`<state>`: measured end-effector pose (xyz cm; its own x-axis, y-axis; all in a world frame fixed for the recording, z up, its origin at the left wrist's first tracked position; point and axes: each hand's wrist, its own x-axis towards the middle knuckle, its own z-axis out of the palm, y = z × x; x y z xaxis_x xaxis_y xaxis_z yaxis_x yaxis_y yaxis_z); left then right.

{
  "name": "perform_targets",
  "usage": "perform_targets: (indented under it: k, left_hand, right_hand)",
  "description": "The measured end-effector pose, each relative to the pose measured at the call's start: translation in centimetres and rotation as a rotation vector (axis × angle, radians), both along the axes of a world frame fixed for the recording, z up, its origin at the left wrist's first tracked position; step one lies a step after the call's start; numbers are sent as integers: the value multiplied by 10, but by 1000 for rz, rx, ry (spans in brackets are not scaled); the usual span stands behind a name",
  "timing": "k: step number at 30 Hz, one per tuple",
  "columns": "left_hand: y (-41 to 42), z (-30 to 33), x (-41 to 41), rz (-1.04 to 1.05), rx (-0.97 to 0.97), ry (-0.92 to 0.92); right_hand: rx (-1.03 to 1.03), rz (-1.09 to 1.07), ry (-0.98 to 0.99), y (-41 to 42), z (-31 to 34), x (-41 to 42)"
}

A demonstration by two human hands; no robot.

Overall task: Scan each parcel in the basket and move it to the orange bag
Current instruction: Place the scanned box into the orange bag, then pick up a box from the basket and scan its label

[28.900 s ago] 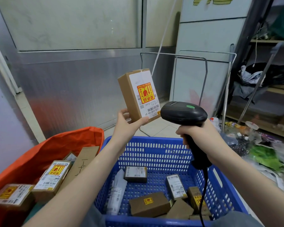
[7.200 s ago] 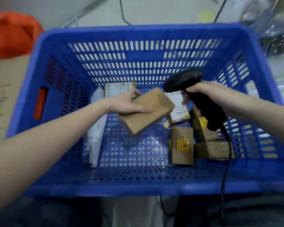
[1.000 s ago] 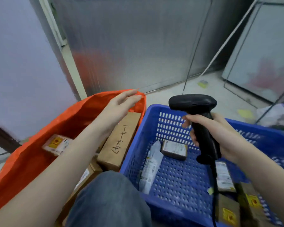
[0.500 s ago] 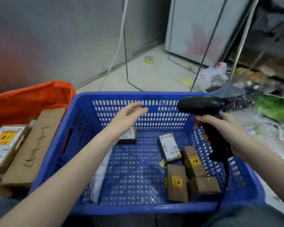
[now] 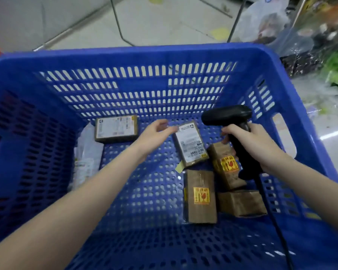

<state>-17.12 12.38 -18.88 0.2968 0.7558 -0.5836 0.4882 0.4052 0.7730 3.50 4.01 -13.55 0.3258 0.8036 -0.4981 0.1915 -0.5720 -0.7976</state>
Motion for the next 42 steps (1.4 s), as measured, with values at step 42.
perform_targets:
  k: [42]
  left_hand:
    - [-12, -135, 38, 178, -395, -109]
  right_hand:
    - [-399, -2, 415, 17, -104, -13]
